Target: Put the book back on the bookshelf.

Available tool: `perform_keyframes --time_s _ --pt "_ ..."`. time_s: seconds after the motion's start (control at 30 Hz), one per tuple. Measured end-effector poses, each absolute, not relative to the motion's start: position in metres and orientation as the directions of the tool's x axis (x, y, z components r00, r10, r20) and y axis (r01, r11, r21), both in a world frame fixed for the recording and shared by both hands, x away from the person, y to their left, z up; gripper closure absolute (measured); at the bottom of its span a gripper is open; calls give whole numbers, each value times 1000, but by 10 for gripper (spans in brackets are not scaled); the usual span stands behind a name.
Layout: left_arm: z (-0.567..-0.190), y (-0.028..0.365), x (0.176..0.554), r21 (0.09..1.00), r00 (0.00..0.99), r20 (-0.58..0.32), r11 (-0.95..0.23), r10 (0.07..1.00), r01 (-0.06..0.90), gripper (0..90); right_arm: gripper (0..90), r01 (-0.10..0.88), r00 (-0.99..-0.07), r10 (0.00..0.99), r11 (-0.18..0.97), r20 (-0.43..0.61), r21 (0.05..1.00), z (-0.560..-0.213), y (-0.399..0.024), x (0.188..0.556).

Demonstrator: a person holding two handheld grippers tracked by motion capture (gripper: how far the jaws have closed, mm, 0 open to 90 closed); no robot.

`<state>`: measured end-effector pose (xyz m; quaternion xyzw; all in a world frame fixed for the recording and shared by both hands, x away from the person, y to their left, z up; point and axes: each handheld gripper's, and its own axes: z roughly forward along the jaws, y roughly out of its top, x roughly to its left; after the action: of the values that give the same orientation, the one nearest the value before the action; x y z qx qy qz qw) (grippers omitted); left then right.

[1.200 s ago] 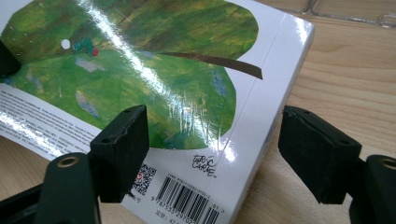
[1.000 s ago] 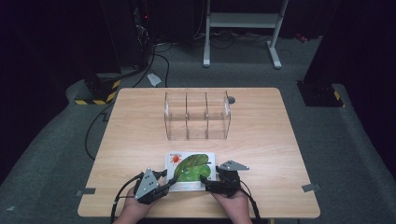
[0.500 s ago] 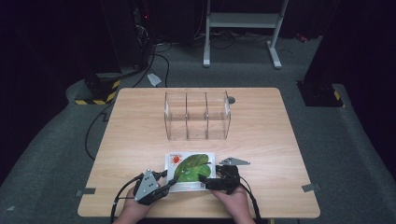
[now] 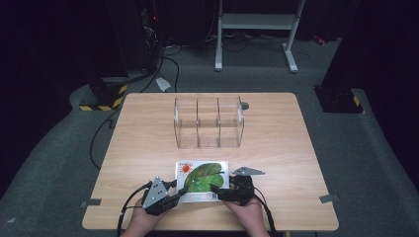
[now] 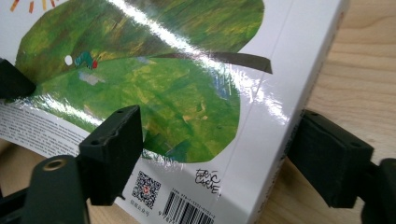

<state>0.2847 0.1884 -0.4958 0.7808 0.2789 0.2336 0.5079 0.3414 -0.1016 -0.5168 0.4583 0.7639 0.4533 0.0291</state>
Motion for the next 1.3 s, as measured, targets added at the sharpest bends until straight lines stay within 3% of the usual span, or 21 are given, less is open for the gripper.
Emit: perform_keyframes --time_s 0.23,0.4,0.83,1.3 --pt "-499 188 292 916 707 -5 -281 708 288 659 288 637 -571 754 158 324 755 -513 -105 337" --pt "-500 189 294 914 695 -20 -269 719 304 657 351 617 -561 770 145 303 774 -509 -107 332" --pt "-505 184 295 889 661 47 -333 749 314 657 436 510 -568 795 137 213 849 -496 -111 324" --pt "-512 181 296 870 647 95 -379 757 315 647 448 457 -577 800 148 166 877 -494 -110 317"
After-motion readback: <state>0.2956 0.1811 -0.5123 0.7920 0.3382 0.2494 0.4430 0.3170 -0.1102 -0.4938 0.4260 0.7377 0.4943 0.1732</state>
